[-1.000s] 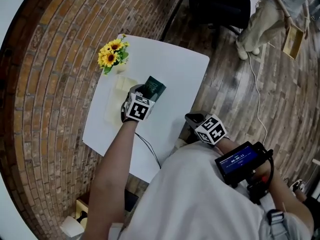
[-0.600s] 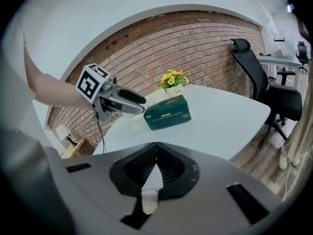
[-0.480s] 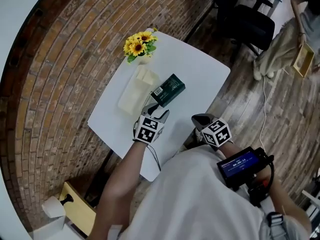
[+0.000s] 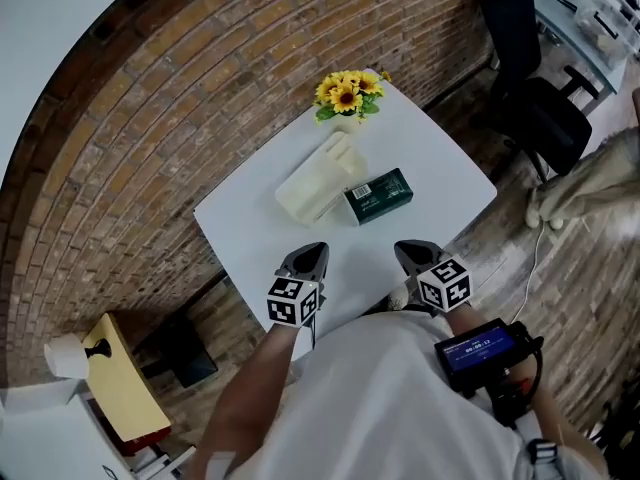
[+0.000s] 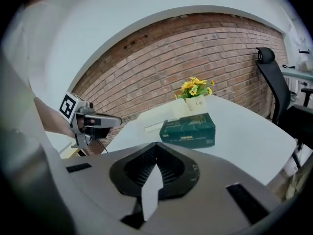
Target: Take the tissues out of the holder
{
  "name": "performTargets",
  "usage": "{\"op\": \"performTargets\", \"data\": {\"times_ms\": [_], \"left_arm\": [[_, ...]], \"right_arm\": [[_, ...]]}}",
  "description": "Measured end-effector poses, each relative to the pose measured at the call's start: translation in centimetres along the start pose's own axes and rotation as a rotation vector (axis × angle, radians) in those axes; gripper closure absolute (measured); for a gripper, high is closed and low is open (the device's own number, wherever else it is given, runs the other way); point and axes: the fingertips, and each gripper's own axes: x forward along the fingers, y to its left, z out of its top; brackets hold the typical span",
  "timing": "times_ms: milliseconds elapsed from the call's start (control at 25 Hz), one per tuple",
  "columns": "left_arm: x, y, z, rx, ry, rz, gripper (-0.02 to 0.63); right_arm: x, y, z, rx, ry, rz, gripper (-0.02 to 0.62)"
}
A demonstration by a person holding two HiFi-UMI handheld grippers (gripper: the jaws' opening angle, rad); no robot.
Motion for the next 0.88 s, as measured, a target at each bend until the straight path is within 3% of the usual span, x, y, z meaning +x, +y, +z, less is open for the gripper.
{"op": "performTargets", "data": {"times_ms": [280, 880], "left_arm": [[-4.1, 2.0, -2.3, -0.094, -0.055, 0.065, 0.598], [-3.4, 1.1, -2.6, -0.047, -0.042, 0.032, 0.598]], "right_arm": [[0.8, 2.4, 3.4, -0.091, -0.056, 0.072, 0.589], [1.3, 2.8, 2.5, -0.084, -0.029, 0.065, 0.589]]}}
